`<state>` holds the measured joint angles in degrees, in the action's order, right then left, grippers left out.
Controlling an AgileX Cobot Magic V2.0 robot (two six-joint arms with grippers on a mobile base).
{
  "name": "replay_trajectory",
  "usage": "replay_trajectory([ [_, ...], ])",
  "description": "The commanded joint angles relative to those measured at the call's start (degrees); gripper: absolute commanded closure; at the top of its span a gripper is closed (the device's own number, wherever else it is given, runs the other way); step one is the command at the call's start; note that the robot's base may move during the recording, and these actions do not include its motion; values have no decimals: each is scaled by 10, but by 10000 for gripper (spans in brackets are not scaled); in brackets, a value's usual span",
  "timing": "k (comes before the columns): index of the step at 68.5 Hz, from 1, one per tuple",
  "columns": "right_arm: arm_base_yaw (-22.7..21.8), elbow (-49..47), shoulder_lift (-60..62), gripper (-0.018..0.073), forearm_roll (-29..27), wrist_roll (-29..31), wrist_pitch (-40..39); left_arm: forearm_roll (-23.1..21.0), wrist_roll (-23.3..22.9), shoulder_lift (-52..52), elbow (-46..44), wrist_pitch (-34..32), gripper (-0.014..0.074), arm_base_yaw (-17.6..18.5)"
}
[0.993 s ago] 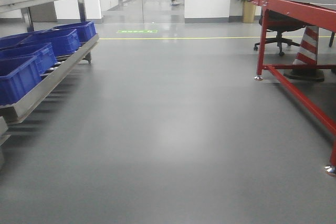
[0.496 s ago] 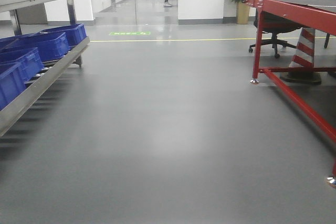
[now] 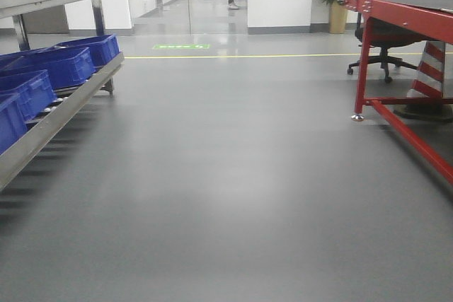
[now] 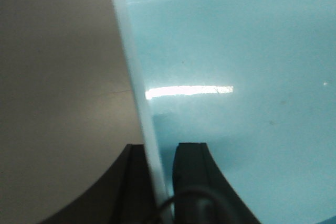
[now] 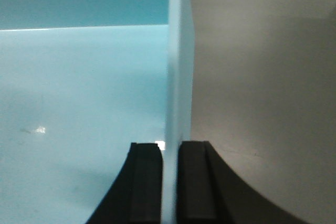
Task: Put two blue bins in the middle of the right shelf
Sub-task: 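Drive across the floor carrying the teal bin in both grippers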
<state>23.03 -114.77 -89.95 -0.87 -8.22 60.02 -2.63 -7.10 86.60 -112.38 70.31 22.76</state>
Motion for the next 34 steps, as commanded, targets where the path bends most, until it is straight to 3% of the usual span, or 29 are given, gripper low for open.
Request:
replay_trajectory([
  [1,0,-7,9,712,-11,1,-39,-16,8,-7,-7,-14,707,0],
  [34,0,-7,9,712,-11,1,-39,-16,8,-7,-7,-14,707,0],
])
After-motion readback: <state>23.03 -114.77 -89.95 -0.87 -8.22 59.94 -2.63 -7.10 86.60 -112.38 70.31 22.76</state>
